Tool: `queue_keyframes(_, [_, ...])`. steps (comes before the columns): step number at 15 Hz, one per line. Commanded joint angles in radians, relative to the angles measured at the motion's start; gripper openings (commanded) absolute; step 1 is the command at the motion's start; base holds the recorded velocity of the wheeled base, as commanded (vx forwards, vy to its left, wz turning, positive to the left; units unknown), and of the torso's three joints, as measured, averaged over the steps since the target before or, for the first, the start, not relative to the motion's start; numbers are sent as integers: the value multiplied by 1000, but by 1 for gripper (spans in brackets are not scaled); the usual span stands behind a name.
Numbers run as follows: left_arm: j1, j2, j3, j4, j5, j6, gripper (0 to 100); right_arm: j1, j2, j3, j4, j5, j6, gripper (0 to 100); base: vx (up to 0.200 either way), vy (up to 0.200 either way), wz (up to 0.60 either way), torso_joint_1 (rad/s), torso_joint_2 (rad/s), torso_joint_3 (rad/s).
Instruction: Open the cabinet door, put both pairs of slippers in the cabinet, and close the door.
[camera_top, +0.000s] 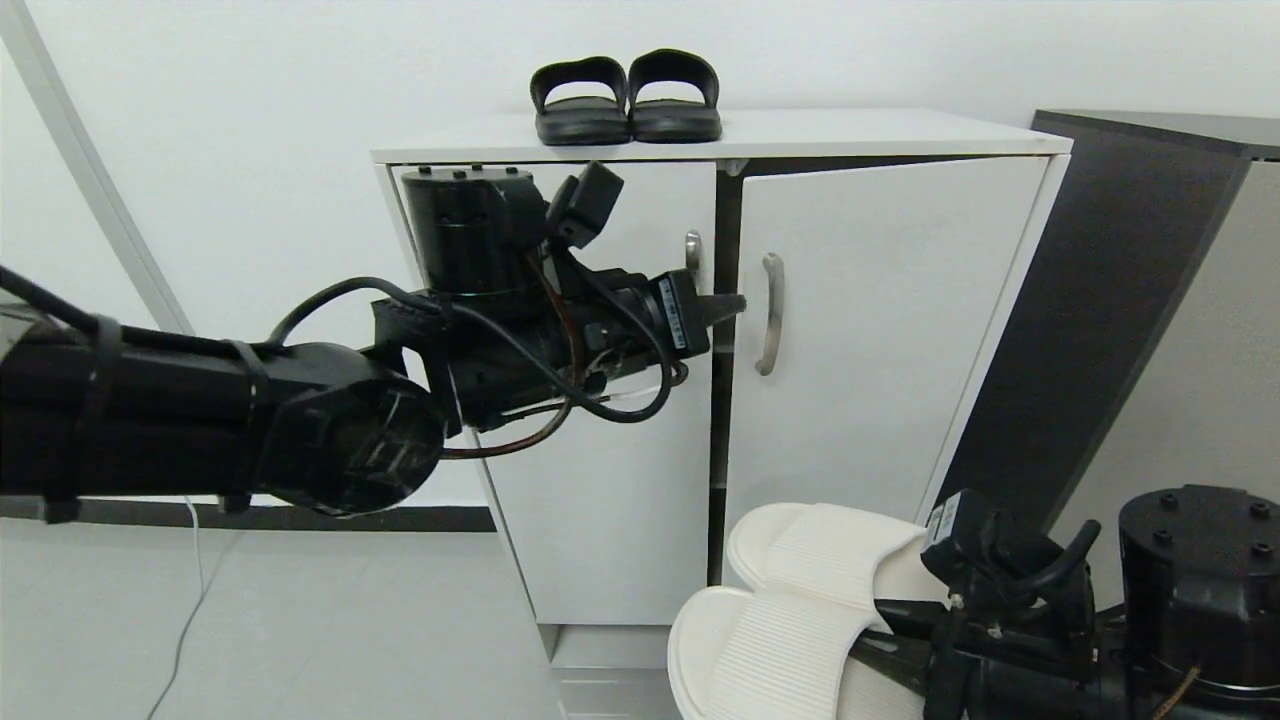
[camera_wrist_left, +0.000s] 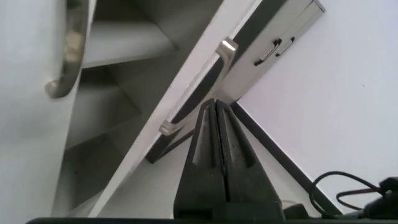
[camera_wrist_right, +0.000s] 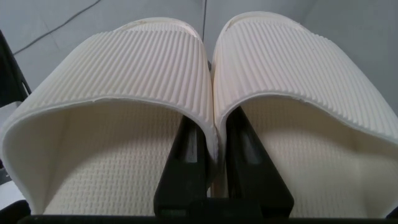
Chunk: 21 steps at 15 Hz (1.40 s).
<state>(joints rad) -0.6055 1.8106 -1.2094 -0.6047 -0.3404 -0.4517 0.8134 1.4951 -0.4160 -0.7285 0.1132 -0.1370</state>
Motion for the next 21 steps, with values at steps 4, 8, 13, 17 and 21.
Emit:
queue_keyframes(4, [89,9,-15,0,-8,-1,0,16,-19,13,3,0,-3,0,0,0,0,0,0,0])
queue_keyframes(8, [89,64,-65,2,-8,-1,0,21,-29,20,3,0,-10,0,0,0,0,0,0,0])
queue_keyframes(13, [101,139,-139,0,-6,-1,0,27,-22,22,3,0,-10,0,0,0,0,0,0,0])
queue_keyframes(17, [112,177,-183,0,-8,-1,0,27,-21,25,4,-1,-10,0,0,0,0,0,0,0])
queue_keyframes(21, [110,199,-208,0,-9,-7,0,27,-21,25,4,-1,-10,0,0,0,0,0,0,0])
